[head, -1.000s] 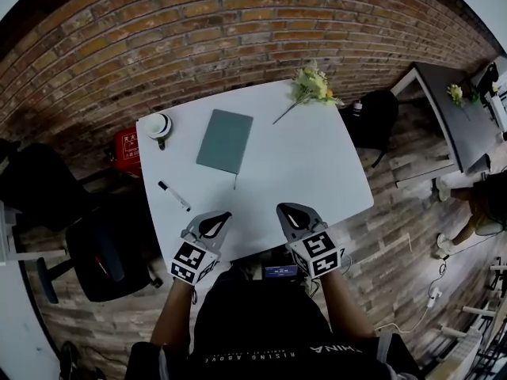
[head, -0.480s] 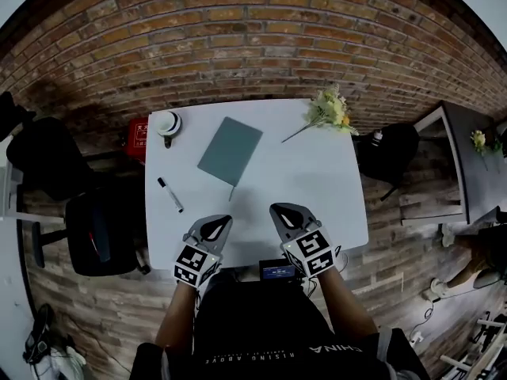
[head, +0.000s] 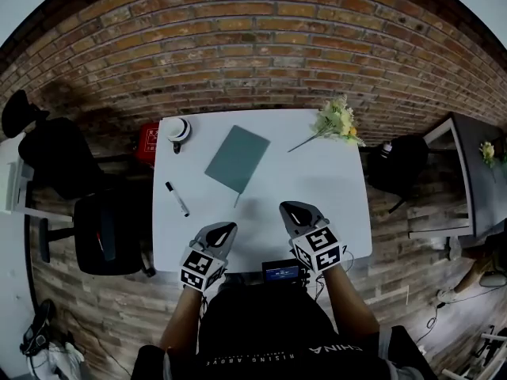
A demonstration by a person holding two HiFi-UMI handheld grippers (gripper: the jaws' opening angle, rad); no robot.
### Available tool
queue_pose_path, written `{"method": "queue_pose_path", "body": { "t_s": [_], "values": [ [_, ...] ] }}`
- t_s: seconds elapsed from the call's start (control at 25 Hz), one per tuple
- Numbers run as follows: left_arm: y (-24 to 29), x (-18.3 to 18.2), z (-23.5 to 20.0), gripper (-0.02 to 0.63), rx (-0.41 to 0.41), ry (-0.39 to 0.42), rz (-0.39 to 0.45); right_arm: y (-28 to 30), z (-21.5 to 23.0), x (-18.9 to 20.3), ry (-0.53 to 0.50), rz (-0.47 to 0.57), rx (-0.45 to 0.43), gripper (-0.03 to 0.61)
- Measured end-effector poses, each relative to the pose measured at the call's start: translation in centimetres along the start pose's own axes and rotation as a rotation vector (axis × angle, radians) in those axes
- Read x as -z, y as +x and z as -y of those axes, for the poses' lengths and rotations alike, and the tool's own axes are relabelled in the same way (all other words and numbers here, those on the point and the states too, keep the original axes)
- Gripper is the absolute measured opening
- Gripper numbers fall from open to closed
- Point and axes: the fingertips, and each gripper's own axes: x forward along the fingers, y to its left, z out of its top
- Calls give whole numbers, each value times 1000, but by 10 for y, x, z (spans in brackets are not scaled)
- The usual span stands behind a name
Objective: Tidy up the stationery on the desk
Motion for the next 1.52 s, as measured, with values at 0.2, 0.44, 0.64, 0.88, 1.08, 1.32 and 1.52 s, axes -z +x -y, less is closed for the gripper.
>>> {"method": "queue_pose_path", "body": {
  "t_s": [0.2, 0.44, 0.64, 0.88, 1.08, 1.32, 1.52],
  "values": [
    [2, 0, -6, 12, -5, 17, 0, 2, -5, -1, -10, 7, -9, 9],
    [1, -3, -7, 12, -9, 26, 9, 0, -10, -3, -33, 8, -19, 9],
    [0, -1, -4, 12, -8, 16, 12, -3, -10, 2, -28, -2, -15, 9],
    [-3, -4, 1, 12, 10, -13, 43, -2, -12, 5, -31, -14, -20, 9],
    [-1, -7, -7, 12, 6, -14, 34, 2, -12, 6, -19, -25, -23, 9],
    [6, -15, -39, 12, -28, 0, 6, 17, 2, 0, 21, -22, 0, 9],
    [17, -17, -74, 43, -61, -6, -17, 43, 13, 1, 42, -45, 12, 36]
  ]
}}
